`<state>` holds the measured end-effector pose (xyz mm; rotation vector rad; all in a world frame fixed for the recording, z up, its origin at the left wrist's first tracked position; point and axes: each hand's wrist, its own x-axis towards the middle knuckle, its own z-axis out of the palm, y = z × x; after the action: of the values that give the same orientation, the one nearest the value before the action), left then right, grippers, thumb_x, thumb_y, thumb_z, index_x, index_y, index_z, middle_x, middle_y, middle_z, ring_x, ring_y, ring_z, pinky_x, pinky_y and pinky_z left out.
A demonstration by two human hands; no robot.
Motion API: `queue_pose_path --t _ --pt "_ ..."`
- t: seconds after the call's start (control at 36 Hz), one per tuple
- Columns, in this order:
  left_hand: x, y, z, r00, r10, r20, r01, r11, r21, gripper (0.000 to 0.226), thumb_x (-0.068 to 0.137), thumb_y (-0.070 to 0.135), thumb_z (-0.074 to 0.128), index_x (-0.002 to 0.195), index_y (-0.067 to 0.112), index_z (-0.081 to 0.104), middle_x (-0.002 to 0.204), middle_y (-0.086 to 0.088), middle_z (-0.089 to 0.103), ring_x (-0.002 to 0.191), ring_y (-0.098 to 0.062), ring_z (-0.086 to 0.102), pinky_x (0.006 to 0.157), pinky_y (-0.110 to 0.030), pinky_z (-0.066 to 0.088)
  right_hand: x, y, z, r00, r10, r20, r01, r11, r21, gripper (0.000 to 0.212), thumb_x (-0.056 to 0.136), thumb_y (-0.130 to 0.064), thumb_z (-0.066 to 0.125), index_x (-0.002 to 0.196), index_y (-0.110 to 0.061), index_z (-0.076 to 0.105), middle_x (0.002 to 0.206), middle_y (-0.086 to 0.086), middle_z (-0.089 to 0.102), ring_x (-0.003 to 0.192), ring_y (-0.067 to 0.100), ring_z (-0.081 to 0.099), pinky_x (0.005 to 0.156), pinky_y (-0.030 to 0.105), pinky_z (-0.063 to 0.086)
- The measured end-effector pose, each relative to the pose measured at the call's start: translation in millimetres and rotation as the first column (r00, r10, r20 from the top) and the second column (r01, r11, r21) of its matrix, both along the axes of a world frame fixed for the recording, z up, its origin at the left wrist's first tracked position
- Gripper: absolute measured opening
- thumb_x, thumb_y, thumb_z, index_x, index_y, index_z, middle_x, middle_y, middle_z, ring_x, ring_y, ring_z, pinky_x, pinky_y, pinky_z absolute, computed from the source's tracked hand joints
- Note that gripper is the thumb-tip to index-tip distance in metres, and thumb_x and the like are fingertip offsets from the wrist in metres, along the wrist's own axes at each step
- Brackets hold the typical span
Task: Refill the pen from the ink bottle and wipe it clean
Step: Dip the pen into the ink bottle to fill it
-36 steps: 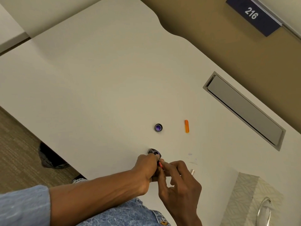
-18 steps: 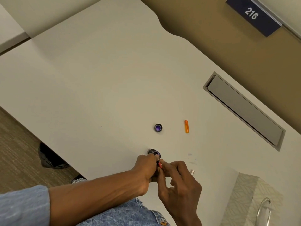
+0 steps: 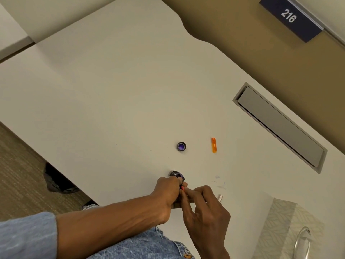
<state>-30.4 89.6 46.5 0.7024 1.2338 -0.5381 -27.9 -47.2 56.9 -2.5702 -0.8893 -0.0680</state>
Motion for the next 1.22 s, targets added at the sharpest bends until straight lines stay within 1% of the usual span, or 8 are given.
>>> queue_pose_path --t 0.17,0.36,0.5,0.67,0.81,0.92,1.03,1.22 --pt "1.1 -1.2 -4.4 1.0 -0.02 -0.01 0.02 1.0 0.024 0.028 0.108 0.02 0.054 0.125 0.003 0.069 0.114 -0.024 0.078 0.108 -0.041 0.077 0.095 -0.057 0.063 -0.3 -1.1 0.0 0.999 -0.002 -0.04 0.002 1.0 0.005 0.022 0.085 -0.033 0.087 0.106 -0.027 0.083 0.085 -0.009 0.07 0.052 0.007 0.052 0.042 0.024 0.043" --pt "-3.4 -0.7 -3.6 1.0 0.006 0.009 -0.006 1.0 -0.002 0.026 0.108 0.016 0.052 0.115 0.003 0.074 0.112 -0.023 0.08 0.089 -0.035 0.077 0.087 -0.052 0.067 -2.5 0.5 -1.5 1.0 0.012 -0.017 -0.012 1.0 0.024 0.014 0.087 -0.023 0.082 0.101 -0.025 0.083 0.085 -0.008 0.069 0.052 0.01 0.05 0.041 0.027 0.042" --pt "-2.4 0.5 -0.4 1.0 0.007 -0.009 -0.007 1.0 0.0 0.027 0.108 0.014 0.052 0.114 0.002 0.075 0.112 -0.021 0.08 0.1 -0.035 0.079 0.093 -0.053 0.065 -2.5 2.0 -1.9 1.0 0.009 -0.018 -0.009 1.0 0.001 0.007 0.091 -0.026 0.08 0.097 -0.025 0.083 0.084 -0.008 0.07 0.052 0.01 0.051 0.042 0.024 0.039" --pt "-0.6 0.8 -1.1 1.0 -0.01 -0.009 0.01 1.0 0.015 0.028 0.108 0.013 0.051 0.116 -0.001 0.075 0.096 -0.017 0.075 0.082 -0.029 0.071 0.093 -0.053 0.065 0.1 0.9 -1.6 1.0 0.004 -0.01 -0.004 1.0 0.003 0.007 0.09 -0.031 0.083 0.095 -0.025 0.083 0.081 -0.008 0.069 0.051 0.009 0.051 0.044 0.023 0.038" --pt "0.0 -0.5 -1.5 0.999 -0.034 -0.011 0.035 0.999 0.029 0.027 0.108 0.018 0.053 0.117 0.002 0.073 0.112 -0.025 0.079 0.105 -0.04 0.078 0.093 -0.056 0.064 1.3 0.1 -0.5 1.0 0.001 -0.024 0.0 1.0 0.018 0.015 0.087 -0.031 0.085 0.101 -0.026 0.084 0.083 -0.009 0.069 0.052 0.009 0.052 0.042 0.024 0.04" --pt "-0.4 -0.9 -1.4 0.999 -0.032 -0.009 0.032 0.999 0.023 0.027 0.108 0.018 0.053 0.116 0.003 0.073 0.115 -0.027 0.078 0.109 -0.043 0.077 0.091 -0.056 0.065 1.0 0.0 -0.6 1.0 0.013 -0.015 -0.012 1.0 0.026 0.019 0.084 -0.023 0.084 0.103 -0.024 0.083 0.086 -0.008 0.069 0.053 0.008 0.051 0.042 0.026 0.043" --pt "-2.0 -0.7 -0.7 1.0 0.0 -0.008 0.0 1.0 0.02 0.028 0.108 0.015 0.051 0.113 0.002 0.075 0.113 -0.022 0.08 0.096 -0.036 0.078 0.091 -0.052 0.066 0.3 0.5 -2.2 1.0 0.015 -0.016 -0.015 1.0 0.02 0.014 0.086 -0.021 0.082 0.099 -0.024 0.083 0.084 -0.008 0.069 0.053 0.008 0.051 0.041 0.027 0.042" --pt "-2.5 1.5 0.0 1.0 0.003 -0.026 -0.002 0.999 0.033 0.029 0.109 0.012 0.049 0.114 0.001 0.075 0.107 -0.02 0.08 0.081 -0.028 0.074 0.074 -0.041 0.067 -0.3 1.7 -1.5 0.999 0.018 -0.04 -0.018 1.0 -0.005 0.008 0.09 -0.029 0.082 0.097 -0.025 0.084 0.082 -0.008 0.07 0.052 0.009 0.052 0.047 0.018 0.035"
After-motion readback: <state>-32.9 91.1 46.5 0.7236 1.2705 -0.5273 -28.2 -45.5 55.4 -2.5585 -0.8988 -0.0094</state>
